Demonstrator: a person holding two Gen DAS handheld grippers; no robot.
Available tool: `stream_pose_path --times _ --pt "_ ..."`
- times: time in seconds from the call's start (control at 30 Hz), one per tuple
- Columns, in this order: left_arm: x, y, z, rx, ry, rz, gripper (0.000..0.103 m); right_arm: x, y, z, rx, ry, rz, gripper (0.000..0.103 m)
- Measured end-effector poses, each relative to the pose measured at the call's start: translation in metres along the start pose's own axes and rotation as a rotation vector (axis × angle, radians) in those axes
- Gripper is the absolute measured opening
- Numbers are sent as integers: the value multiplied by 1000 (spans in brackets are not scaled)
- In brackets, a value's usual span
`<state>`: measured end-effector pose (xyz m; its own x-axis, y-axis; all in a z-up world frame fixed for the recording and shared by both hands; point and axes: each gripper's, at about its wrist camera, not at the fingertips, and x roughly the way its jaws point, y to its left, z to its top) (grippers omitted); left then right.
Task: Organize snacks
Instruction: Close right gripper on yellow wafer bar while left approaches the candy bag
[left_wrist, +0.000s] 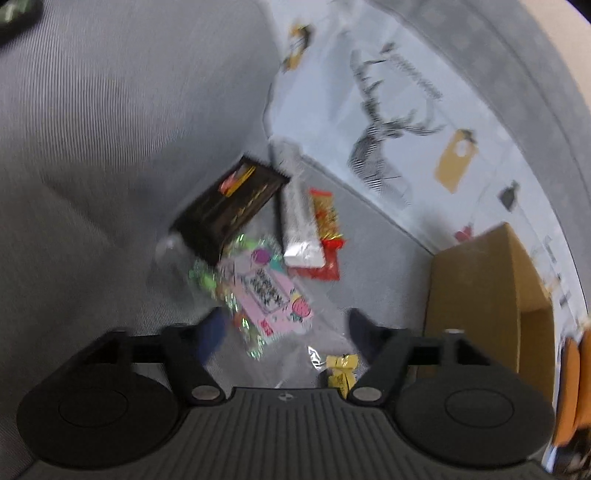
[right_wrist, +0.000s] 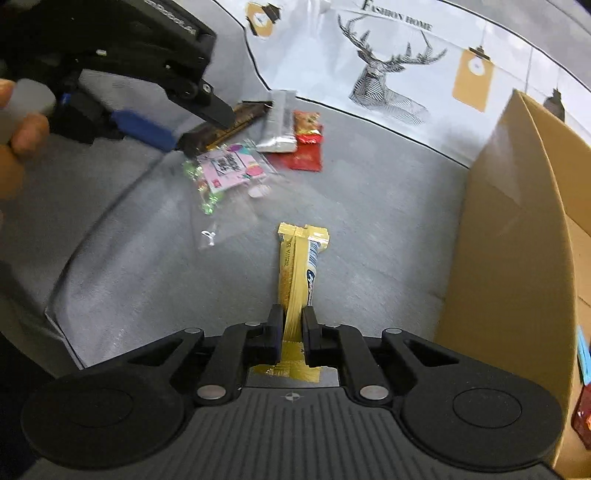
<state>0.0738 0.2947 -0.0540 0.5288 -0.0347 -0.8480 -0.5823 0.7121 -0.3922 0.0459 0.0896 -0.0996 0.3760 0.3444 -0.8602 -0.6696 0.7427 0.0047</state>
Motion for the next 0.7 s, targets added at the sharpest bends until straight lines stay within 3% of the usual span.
stream_pose_path --times 0.03,0.1,0.17,0.3,0.5,0.63,0.7 --pt "6 0 0 -37 14 17 87 1 -2 1 13 -3 7 13" --pt "17 -2 -2 -99 36 69 90 4 -6 4 34 -7 15 29" --pt "29 -7 -1 -142 51 134 98 7 -8 7 45 -4 16 38" --pt "46 -26 5 -116 23 214 102 17 -11 9 61 28 20 38" --pt "76 -45 8 27 87 390 103 27 -15 9 66 71 12 38" --pt "78 -43 7 115 101 403 103 29 -18 9 63 76 12 37" --pt "73 -41 5 153 106 388 95 29 -18 9 58 74 10 29"
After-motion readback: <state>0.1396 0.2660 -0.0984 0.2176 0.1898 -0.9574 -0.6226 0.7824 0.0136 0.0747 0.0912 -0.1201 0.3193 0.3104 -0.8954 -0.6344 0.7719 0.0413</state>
